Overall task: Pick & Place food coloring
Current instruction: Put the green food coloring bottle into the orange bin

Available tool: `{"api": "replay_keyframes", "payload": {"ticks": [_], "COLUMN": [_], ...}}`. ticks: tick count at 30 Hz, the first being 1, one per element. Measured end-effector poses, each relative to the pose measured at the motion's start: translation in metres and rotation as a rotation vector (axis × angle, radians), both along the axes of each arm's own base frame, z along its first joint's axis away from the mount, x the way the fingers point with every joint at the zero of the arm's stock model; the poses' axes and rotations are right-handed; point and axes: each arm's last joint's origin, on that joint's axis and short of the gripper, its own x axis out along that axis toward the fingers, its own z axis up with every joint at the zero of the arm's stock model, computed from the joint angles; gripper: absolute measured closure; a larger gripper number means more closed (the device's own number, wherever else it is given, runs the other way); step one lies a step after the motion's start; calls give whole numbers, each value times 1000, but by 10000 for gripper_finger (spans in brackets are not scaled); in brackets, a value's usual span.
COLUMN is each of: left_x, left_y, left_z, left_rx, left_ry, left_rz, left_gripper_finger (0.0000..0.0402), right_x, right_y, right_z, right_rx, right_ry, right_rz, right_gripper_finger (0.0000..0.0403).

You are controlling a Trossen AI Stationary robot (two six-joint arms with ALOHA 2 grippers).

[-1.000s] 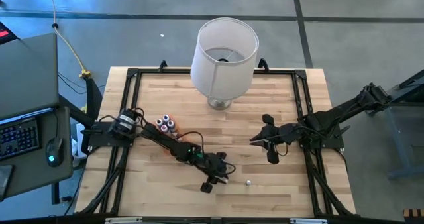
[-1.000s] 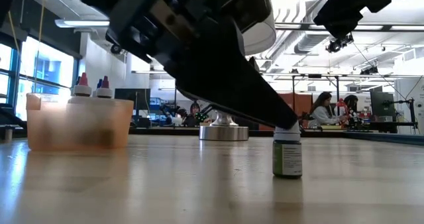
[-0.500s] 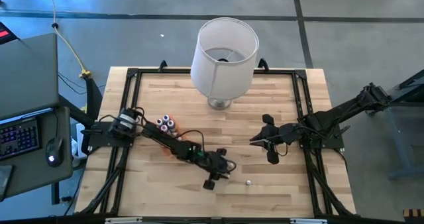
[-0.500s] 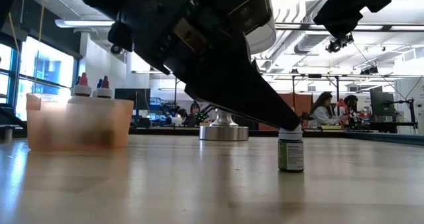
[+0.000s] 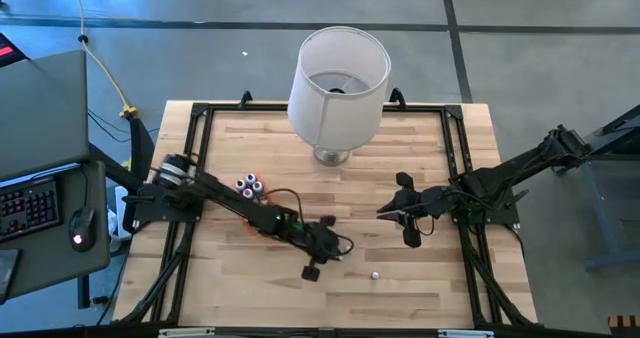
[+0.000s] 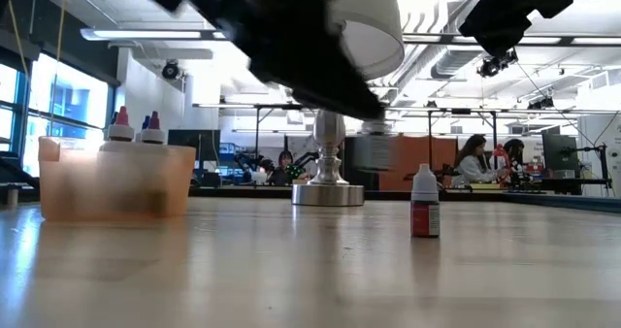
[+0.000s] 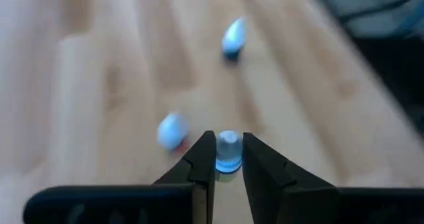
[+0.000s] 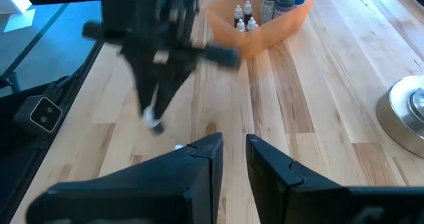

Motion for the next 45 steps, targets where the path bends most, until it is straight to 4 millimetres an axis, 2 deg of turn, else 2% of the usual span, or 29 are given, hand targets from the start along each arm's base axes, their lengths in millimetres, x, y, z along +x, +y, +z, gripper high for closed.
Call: {"api": "replay_keyframes", "payload": {"ticks": [6,11,14,17,20,23,26,32,38,45], "left_x": [-46,-103,-139,-170,-191,-202,-211,-221,-222,-217], "left_y": [22,45,57,61,55,44,38,37,38,33], "left_z": [51,106,123,110,74,37,11,-7,-10,-24], "left_rx": [184,240,195,115,17,-65,-85,-59,-76,-99], "left_ry": [147,186,170,155,121,64,25,13,41,99], "left_rz": [135,277,407,504,561,545,546,609,621,655], "left_gripper_finger": [350,349,349,349,348,348,348,348,348,348], "right_x": [0,0,0,0,0,0,0,0,0,0], "right_y": [0,0,0,0,0,0,0,0,0,0], "right_z": [0,0,0,0,0,0,0,0,1,1], "right_rx": [0,0,0,-3,-6,-6,-8,-8,-9,-9], "right_ry": [0,0,0,0,0,0,-1,-7,-8,-9], "right_rz": [0,0,0,2,4,4,1,-4,-5,-6], "right_gripper_finger": [343,344,343,344,343,344,343,343,343,344]}}
